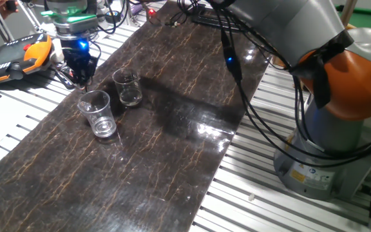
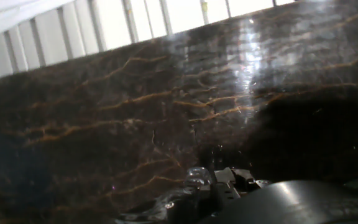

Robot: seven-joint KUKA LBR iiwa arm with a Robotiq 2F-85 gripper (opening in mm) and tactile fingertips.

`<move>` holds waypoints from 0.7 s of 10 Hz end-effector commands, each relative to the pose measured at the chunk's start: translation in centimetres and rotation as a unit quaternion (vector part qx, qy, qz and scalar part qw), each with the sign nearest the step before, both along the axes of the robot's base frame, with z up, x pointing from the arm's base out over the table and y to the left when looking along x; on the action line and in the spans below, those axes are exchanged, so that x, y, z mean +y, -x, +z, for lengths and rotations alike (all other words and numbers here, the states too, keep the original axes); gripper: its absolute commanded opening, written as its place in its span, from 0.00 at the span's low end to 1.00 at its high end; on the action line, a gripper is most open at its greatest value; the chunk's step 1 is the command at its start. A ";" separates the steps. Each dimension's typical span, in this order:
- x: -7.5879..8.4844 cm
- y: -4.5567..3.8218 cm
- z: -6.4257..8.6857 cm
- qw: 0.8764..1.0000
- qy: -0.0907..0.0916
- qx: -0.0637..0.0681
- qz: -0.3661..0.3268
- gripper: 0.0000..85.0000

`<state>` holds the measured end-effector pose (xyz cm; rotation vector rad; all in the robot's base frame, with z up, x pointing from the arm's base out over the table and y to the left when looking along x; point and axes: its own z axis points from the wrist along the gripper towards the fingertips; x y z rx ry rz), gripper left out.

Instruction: Pour the water from one cup into another empty cup

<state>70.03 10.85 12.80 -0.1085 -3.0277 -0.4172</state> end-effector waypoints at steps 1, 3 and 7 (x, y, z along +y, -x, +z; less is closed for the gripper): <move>0.0 0.00 0.0 0.964 0.000 -0.005 0.266 0.01; 0.2 0.10 -0.1 0.969 0.008 -0.010 0.246 0.10; 0.3 0.32 -0.4 0.986 0.006 -0.018 0.168 0.36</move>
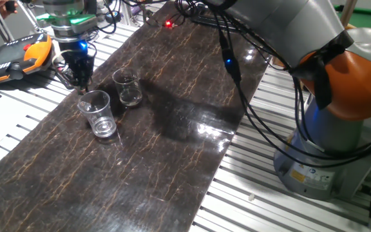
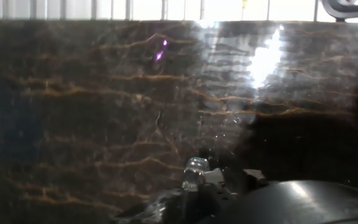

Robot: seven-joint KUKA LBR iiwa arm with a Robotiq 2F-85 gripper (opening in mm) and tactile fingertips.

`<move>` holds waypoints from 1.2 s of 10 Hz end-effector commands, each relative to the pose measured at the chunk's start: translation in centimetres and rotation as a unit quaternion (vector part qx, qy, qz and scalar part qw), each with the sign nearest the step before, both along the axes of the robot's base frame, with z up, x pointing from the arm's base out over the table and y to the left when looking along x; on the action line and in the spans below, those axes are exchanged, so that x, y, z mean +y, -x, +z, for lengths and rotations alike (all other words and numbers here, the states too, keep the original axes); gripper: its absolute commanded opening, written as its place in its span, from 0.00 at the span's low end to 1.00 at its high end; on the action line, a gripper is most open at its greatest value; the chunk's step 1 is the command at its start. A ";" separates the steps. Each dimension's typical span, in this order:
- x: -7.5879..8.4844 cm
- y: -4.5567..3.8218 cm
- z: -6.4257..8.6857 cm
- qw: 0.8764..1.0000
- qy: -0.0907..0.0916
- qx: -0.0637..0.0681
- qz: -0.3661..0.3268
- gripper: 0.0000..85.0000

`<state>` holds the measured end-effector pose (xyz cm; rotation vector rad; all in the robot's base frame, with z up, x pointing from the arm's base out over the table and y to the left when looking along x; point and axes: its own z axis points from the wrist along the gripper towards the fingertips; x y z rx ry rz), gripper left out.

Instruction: Pour the water from one cup into another empty cup

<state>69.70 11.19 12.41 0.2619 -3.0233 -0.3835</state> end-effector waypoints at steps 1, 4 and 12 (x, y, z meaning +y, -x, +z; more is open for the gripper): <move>0.1 0.05 -0.2 1.000 -0.006 0.009 0.026 0.34; 0.4 0.19 -0.5 0.996 -0.021 0.041 -0.071 0.35; 0.6 0.38 -0.2 0.993 -0.020 -0.010 -0.120 0.50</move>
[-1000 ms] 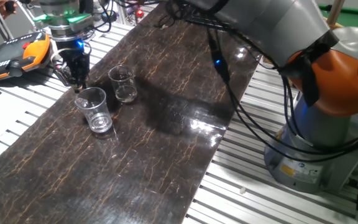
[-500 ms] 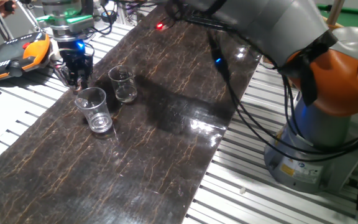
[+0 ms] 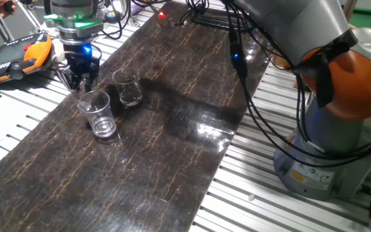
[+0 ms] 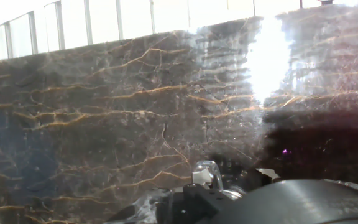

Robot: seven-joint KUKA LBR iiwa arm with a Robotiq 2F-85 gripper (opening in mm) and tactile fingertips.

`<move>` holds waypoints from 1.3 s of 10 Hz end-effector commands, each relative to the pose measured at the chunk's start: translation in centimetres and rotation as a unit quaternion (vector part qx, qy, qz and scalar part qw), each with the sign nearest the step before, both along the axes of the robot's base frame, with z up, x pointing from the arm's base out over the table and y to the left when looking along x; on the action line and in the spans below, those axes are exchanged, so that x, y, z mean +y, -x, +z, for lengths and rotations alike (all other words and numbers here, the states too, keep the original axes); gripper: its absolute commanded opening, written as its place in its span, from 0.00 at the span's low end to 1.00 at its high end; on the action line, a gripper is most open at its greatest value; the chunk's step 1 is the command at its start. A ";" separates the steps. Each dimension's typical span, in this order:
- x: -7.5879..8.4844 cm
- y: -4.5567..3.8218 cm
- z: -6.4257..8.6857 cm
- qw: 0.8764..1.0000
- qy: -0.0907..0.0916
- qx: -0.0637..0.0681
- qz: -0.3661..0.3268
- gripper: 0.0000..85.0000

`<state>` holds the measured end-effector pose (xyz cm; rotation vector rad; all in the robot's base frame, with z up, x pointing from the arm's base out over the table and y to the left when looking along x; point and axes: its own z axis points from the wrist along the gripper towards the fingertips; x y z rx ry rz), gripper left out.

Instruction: Pour the water from one cup into another empty cup

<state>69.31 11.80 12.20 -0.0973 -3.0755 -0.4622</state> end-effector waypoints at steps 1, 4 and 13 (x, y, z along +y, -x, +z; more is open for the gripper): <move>0.0 0.02 0.0 1.000 0.001 0.003 0.001 0.50; 0.2 0.07 -0.1 1.000 -0.002 0.001 0.003 0.50; 1.8 0.13 -0.7 1.000 -0.006 0.016 -0.012 0.50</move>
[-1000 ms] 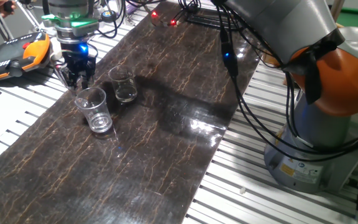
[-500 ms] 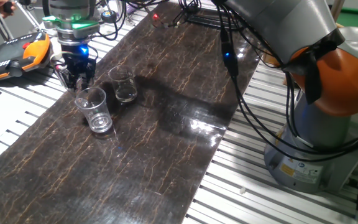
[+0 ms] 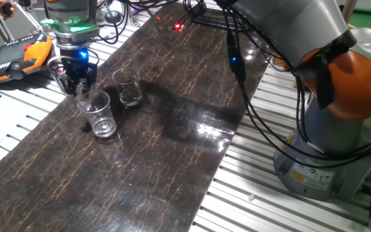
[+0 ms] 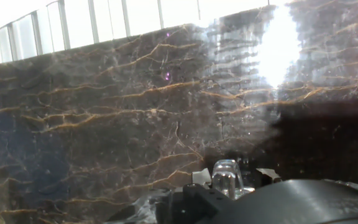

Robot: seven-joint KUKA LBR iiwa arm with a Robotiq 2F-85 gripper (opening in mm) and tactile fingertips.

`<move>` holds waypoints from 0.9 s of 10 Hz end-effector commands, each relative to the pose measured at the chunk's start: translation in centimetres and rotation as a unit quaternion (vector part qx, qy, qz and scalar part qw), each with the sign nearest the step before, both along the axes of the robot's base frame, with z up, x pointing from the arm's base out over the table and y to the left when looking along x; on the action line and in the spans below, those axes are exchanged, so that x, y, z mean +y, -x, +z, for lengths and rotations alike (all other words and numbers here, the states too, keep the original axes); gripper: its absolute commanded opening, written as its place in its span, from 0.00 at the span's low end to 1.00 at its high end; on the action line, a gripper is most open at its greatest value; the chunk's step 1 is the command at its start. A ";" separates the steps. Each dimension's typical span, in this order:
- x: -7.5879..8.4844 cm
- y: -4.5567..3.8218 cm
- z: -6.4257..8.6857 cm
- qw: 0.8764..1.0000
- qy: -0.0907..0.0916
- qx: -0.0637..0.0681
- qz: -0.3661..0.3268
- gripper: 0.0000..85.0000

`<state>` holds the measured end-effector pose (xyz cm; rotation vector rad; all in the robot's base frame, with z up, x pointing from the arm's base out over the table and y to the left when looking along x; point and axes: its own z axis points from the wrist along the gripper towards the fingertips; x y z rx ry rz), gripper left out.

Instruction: Pour the water from one cup into another empty cup

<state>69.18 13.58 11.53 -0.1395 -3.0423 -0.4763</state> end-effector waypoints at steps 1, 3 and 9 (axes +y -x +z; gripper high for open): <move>0.0 0.08 -0.1 1.000 -0.001 0.003 0.001 0.50; 0.1 0.24 -0.2 1.000 -0.004 0.005 0.005 0.50; 0.7 0.62 -1.0 1.000 -0.010 0.011 0.016 0.49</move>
